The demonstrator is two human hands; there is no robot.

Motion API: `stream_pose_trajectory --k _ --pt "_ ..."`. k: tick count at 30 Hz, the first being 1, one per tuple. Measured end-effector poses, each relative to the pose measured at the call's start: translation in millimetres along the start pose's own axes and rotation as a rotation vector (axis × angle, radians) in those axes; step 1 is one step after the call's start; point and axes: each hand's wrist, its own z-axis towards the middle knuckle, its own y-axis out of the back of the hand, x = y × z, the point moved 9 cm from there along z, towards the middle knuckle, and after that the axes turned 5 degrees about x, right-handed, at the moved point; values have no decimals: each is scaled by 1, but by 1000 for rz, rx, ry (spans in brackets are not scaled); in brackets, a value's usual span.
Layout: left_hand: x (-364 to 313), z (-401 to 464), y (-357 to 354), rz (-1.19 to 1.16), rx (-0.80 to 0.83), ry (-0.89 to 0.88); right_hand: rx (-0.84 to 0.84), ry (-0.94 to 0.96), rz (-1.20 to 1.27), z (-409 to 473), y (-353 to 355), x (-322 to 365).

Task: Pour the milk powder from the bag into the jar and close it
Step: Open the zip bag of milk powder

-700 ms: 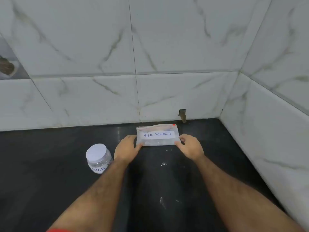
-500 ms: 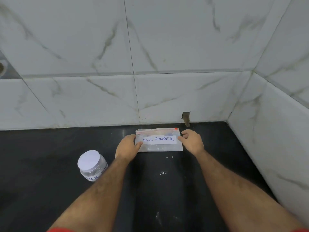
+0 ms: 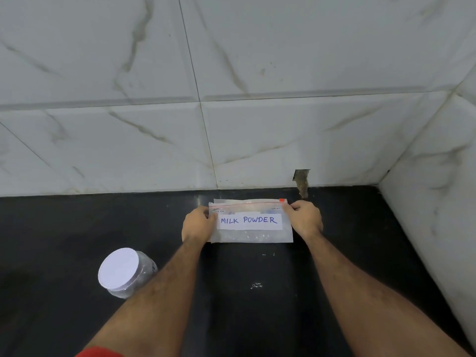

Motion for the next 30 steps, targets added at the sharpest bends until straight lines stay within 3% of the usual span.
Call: stream_pose_trajectory --k 6,11,22,30 --pt "7 -8 -3 -189 -43 111 25 36 231 -8 -5 2" --pt "8 -38 7 -385 -68 96 45 22 463 -46 4 4" --pt "66 -161 23 -557 53 -6 110 82 569 -197 17 -19" --pt "85 -198 27 -566 82 -21 104 44 496 -241 13 -31"
